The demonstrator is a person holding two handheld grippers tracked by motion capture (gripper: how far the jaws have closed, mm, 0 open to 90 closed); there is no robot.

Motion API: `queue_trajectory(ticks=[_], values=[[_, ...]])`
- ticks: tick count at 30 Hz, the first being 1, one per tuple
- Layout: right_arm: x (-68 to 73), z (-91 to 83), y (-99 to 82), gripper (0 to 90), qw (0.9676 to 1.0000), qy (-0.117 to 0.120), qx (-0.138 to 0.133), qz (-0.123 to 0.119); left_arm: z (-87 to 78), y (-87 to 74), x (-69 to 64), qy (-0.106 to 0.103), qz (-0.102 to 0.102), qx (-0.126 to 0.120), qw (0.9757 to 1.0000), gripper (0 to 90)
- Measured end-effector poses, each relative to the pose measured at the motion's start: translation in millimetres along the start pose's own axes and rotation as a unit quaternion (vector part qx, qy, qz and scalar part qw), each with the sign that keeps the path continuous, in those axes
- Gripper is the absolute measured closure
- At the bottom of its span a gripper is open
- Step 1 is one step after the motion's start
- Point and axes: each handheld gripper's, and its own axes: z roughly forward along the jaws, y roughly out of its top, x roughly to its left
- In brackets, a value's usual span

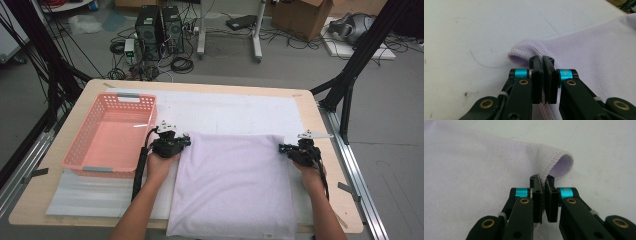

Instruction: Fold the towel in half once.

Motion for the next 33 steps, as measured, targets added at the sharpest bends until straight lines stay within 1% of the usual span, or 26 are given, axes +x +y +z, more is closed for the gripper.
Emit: queue_trajectory(ticks=[2,3,4,5,6,8,10,11,14,16,17,18,19,22,23,25,26,27,30,32,33], values=[[-3.4,-1.5,4.1,86.5,1.0,-0.005,-0.004,-0.007,0.9,5.2,1.8,0.003,-0.004,-0.007,1.0,86.1],[-5.0,-2.6,6.7,86.5,0.9999,-0.008,-0.007,-0.009,1.5,8.2,3.0,0.001,-0.005,-0.011,0.9999,86.1],[-6.6,-4.1,9.3,86.5,0.9998,-0.012,-0.011,-0.01,1.3,9.8,4.1,0.0,-0.009,-0.025,0.9996,86.1],[-8.4,-5.4,11.7,86.5,0.9998,-0.015,-0.015,-0.005,2.0,11.8,5.4,-0.001,-0.015,-0.026,0.9995,86.2],[-11.0,-6.5,13.9,86.5,0.9997,-0.016,-0.019,-0.002,3.8,14.2,6.0,0.0,-0.017,-0.021,0.9996,86.2],[-15.0,-7.3,18.1,86.5,0.9995,-0.02,-0.022,0.0,6.5,18.9,7.1,0.0,-0.018,-0.026,0.9995,86.2],[-17.2,-7.0,23.2,86.5,0.9994,-0.024,-0.026,-0.005,8.6,24.7,7.5,-0.001,-0.02,-0.03,0.9994,86.2],[-18.1,-6.3,25.7,86.5,0.9991,-0.027,-0.03,-0.008,9.8,27.6,7.8,0.002,-0.019,-0.031,0.9993,86.2],[-21.8,-3.9,31.8,86.4,0.9986,-0.034,-0.04,-0.005,12.9,35.6,11.0,0.006,-0.023,-0.036,0.9991,86.1],[-24.8,-1.2,36.0,86.4,0.9984,-0.035,-0.044,-0.002,14.7,37.5,13.8,0.009,-0.028,-0.058,0.9979,86.2],[-25.8,0.3,38.2,86.4,0.9981,-0.038,-0.047,-0.003,16.1,37.8,16.0,0.009,-0.034,-0.058,0.9977,86.1],[-27.1,2.2,40.8,86.4,0.998,-0.04,-0.049,-0.005,18.2,39.2,17.5,0.012,-0.032,-0.048,0.9983,86.1],[-27.5,4.1,43.6,86.4,0.9979,-0.041,-0.05,-0.006,20.2,40.2,18.2,0.015,-0.027,-0.048,0.9984,86.1],[-29.5,10.1,52.3,86.3,0.9975,-0.051,-0.047,-0.015,24.2,45.6,21.1,0.015,-0.028,-0.052,0.9981,86.1],[-30.6,11.6,53.7,86.3,0.9969,-0.055,-0.052,-0.022,25.3,48.2,21.7,0.014,-0.027,-0.052,0.9982,86.1],[-34.5,15.2,56.0,86.3,0.9972,-0.055,-0.049,-0.013,26.7,49.9,23.3,0.009,-0.023,-0.074,0.997,86.1],[-36.5,16.6,56.5,86.3,0.997,-0.055,-0.053,-0.011,28.1,51.7,24.6,0.007,-0.024,-0.067,0.9974,86.1],[-38.3,18.1,57.4,86.2,0.9971,-0.054,-0.053,-0.007,29.5,53.5,25.4,0.005,-0.02,-0.06,0.998,86.0],[-40.9,21.2,59.5,86.2,0.9966,-0.058,-0.058,-0.006,33.1,57.6,26.2,0.005,-0.015,-0.065,0.9978,86.0],[-43.1,24.1,59.0,86.1,0.9967,-0.059,-0.056,0.001,35.8,60.0,28.2,0.006,-0.012,-0.062,0.998,85.9],[-44.1,25.3,58.5,86.0,0.9967,-0.058,-0.057,0.003,36.6,59.8,28.8,0.007,-0.014,-0.066,0.9977,85.9]])
